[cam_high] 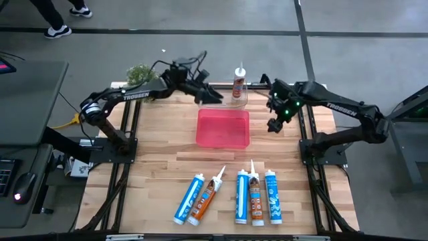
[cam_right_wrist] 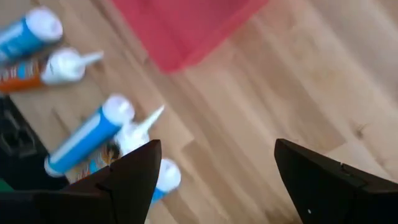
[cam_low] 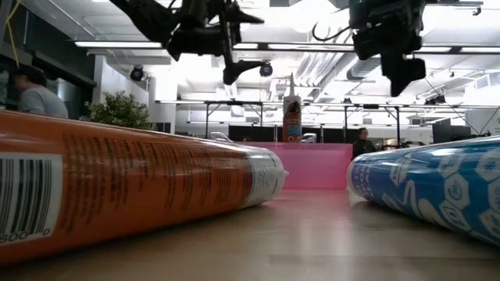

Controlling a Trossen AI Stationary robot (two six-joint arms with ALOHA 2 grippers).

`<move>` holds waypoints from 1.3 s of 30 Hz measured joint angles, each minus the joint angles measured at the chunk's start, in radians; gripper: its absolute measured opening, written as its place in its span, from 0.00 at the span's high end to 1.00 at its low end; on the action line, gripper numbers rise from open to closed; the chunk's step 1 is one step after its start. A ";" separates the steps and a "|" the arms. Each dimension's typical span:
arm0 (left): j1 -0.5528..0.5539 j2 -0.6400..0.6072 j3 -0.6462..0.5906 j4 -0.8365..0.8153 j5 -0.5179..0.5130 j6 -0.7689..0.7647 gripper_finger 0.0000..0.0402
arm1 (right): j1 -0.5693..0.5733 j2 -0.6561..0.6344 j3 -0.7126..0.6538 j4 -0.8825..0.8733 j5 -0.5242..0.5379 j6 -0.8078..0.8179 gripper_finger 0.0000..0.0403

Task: Pick & place silicon tubes, Sealant and Lysol wipes
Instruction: Put the right orange sealant into the transparent container

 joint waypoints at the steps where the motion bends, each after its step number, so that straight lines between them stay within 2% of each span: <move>1: -0.024 -0.006 0.000 -0.012 -0.012 0.002 0.01 | 0.030 0.000 0.000 -0.009 0.010 0.007 0.23; 6: -0.140 -0.024 0.001 -0.085 -0.055 0.001 0.01 | 0.189 -0.006 0.000 -0.062 0.115 0.053 0.23; 10: -0.239 -0.024 0.001 -0.164 -0.160 0.001 0.01 | 0.311 -0.011 0.000 -0.070 0.154 0.112 0.23; 15: -0.361 -0.025 0.000 -0.188 -0.285 0.001 0.01 | 0.460 -0.011 0.000 -0.073 0.195 0.239 0.23; 25: -0.597 -0.025 0.000 -0.253 -0.577 0.001 0.01 | 0.761 -0.011 0.000 -0.060 0.307 0.755 0.23; 30: -0.706 -0.025 0.000 -0.288 -0.651 0.009 0.01 | 0.905 0.000 0.000 -0.013 0.350 1.060 0.23; 34: -0.791 -0.025 0.000 -0.300 -0.734 0.026 0.01 | 0.999 0.048 0.000 0.038 0.363 1.231 0.23; 39: -0.882 -0.025 0.000 -0.296 -0.812 0.037 0.01 | 1.070 0.160 0.000 0.123 0.355 1.368 0.23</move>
